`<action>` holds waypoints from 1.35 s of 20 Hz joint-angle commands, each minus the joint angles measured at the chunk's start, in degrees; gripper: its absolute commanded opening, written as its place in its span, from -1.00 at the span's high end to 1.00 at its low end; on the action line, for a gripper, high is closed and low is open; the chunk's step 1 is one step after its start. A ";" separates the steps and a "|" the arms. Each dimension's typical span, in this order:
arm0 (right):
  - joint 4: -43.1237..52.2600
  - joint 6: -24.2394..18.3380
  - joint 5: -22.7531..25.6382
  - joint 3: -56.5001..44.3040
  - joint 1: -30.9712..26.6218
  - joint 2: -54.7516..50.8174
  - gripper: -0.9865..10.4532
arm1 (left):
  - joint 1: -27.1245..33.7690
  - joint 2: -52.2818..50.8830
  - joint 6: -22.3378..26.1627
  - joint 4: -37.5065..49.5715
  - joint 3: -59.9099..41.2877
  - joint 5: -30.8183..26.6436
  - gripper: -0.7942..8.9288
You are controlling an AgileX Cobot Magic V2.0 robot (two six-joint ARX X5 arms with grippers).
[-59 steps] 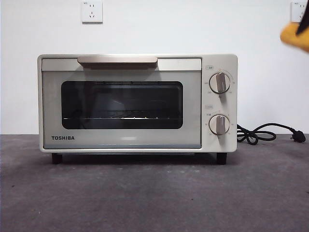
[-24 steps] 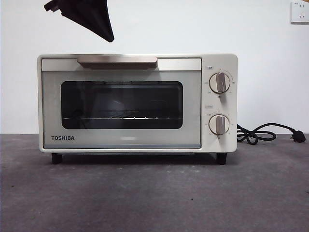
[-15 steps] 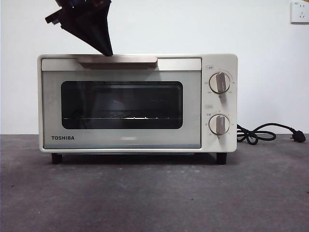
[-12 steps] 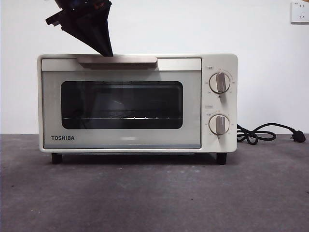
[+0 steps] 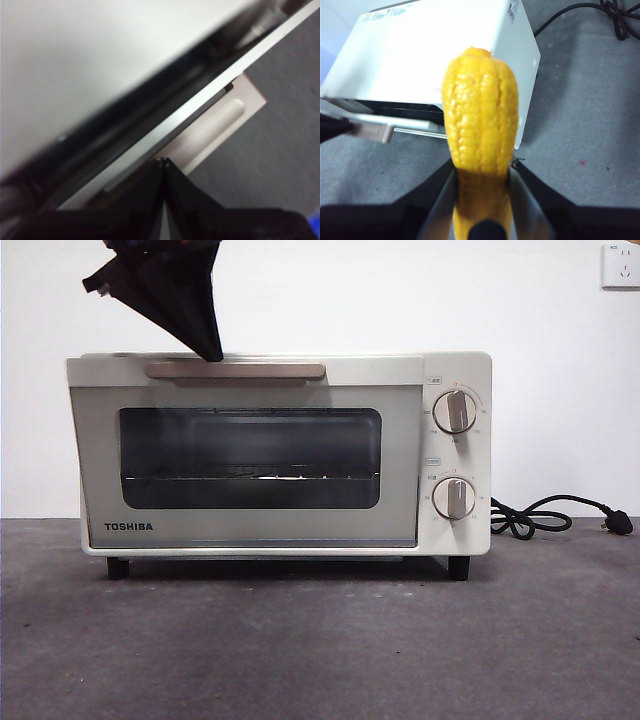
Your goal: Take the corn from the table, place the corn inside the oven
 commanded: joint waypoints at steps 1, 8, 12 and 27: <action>0.15 -0.63 -1.36 0.04 0.04 -0.15 0.85 | -0.35 1.31 0.79 -3.32 -1.25 1.49 0.85; -0.42 -1.16 -3.76 0.04 0.04 -0.15 0.85 | -1.77 1.31 2.49 -8.02 -1.25 7.37 0.85; -1.33 -1.49 -5.29 0.04 0.04 -0.15 0.85 | -3.21 1.31 2.67 -10.27 -1.25 8.68 0.85; -0.68 -6.19 -20.26 0.04 11.39 -0.15 0.85 | -7.96 -9.42 2.51 -10.45 -1.25 12.87 0.85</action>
